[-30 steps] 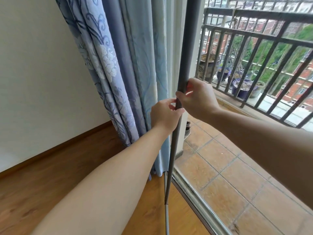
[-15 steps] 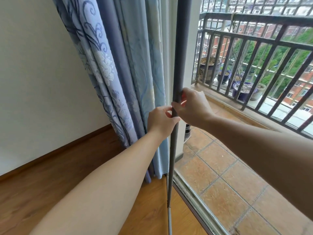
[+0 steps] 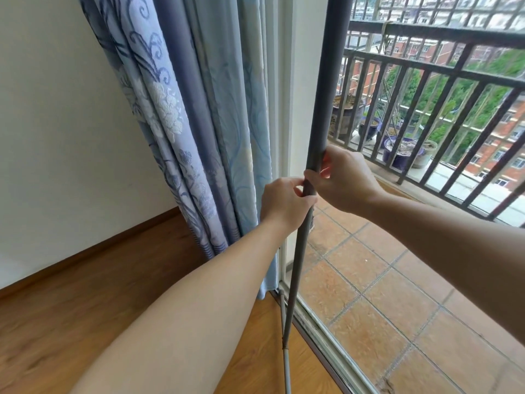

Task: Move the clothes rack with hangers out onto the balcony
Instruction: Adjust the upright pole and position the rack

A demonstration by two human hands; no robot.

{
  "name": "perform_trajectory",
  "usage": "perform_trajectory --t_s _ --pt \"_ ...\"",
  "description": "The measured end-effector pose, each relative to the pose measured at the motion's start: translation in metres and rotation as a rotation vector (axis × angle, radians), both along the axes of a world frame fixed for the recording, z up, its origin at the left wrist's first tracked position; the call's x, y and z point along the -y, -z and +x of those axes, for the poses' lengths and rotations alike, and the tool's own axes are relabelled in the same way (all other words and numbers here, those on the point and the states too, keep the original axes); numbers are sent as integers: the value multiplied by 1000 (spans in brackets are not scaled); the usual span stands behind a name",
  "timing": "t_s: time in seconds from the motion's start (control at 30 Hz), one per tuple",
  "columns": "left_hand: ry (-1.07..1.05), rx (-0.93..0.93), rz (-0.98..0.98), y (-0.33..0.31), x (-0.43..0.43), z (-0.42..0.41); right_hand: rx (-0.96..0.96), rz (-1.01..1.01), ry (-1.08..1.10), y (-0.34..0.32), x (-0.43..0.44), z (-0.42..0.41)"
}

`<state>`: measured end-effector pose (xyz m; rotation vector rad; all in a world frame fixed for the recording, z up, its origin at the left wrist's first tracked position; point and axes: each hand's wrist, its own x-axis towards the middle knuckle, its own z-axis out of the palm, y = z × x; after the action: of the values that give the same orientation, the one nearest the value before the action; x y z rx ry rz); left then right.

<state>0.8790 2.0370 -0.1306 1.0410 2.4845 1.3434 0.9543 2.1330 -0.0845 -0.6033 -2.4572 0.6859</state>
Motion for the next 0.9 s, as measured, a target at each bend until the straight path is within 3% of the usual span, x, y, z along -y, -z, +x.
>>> perform_trajectory --t_s 0.2,0.9 --pt "-39 -32 -17 -16 0 -15 -82 -38 18 -8 2 -16" --pt "-199 -102 -188 1 73 -21 -8 -216 -124 28 57 -51"
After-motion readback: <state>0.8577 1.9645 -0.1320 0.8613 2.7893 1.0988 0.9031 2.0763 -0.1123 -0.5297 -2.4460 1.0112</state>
